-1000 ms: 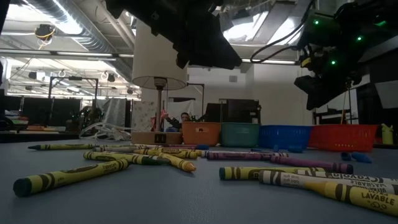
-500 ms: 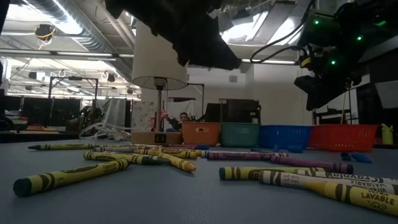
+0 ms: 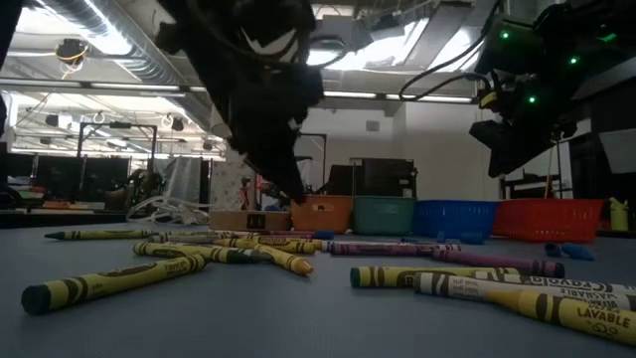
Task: Sort crayons
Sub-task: Put the purple crayon into the light orange bin
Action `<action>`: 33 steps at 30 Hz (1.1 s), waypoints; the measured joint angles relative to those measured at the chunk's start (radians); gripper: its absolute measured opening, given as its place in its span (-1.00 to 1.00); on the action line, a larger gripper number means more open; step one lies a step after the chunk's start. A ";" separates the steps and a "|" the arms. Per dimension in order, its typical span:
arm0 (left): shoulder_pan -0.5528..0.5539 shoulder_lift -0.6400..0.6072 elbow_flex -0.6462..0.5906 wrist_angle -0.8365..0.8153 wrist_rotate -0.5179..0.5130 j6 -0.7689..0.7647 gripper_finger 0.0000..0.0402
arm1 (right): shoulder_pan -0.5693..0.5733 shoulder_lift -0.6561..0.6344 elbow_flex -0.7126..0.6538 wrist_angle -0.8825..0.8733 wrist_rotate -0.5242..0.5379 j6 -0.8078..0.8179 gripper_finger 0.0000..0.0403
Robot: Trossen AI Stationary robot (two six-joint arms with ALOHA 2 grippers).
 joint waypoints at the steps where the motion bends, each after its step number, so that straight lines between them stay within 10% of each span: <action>1: 0.002 0.004 -0.006 0.008 0.013 -0.004 -0.53 | 0.000 0.000 0.000 -0.001 0.000 0.000 -0.25; 33: -0.002 0.094 -0.033 0.040 0.026 -0.129 -0.76 | 0.000 0.000 0.000 0.020 -0.008 0.000 -0.25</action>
